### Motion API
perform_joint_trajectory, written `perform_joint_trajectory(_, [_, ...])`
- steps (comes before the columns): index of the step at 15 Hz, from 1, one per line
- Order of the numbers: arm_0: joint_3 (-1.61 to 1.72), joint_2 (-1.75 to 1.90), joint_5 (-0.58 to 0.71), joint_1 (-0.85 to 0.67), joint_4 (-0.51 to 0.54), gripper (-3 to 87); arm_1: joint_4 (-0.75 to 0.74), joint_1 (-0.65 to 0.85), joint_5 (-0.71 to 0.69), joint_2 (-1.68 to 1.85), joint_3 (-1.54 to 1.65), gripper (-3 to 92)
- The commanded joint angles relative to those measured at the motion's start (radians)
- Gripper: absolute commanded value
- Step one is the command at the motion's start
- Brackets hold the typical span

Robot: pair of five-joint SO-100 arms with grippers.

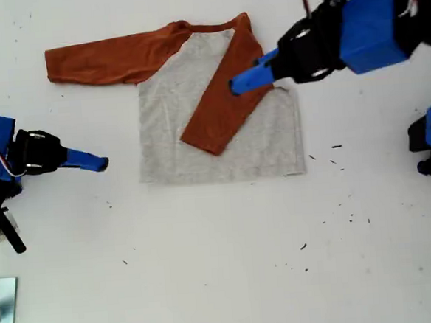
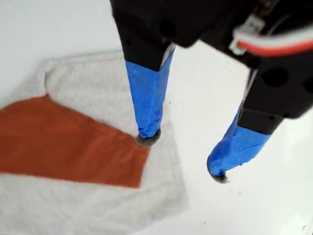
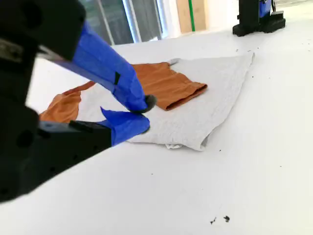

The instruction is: Fold t shirt

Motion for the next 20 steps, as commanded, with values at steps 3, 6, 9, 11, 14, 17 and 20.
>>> perform_joint_trajectory(3, [0.008,0.009,0.006,-0.002,0.0,7.3,-0.063,0.261,0.021,0.541,0.719,18.7])
perform_joint_trajectory(6, [0.008,0.009,-0.018,0.002,0.0,1.2,-0.144,0.341,0.064,0.629,1.149,3.7])
perform_joint_trajectory(9, [0.005,0.008,-0.184,-0.011,-0.061,-0.4,-0.272,0.341,0.074,0.644,1.404,3.6])
perform_joint_trajectory(11, [-0.091,-0.181,-0.337,0.012,-0.107,-0.4,-0.287,0.344,0.054,0.666,1.448,3.5])
perform_joint_trajectory(14, [-0.755,-0.96,-0.491,-0.064,0.204,-0.3,-0.327,0.345,0.015,0.669,1.473,3.5])
perform_joint_trajectory(17, [-1.008,-1.163,-0.474,-0.209,0.345,-0.2,-0.333,0.342,0.014,0.689,1.488,3.5])
perform_joint_trajectory(20, [-1.017,-1.184,-0.334,-0.428,0.371,-0.2,-0.304,0.341,0.018,0.802,1.528,3.5])
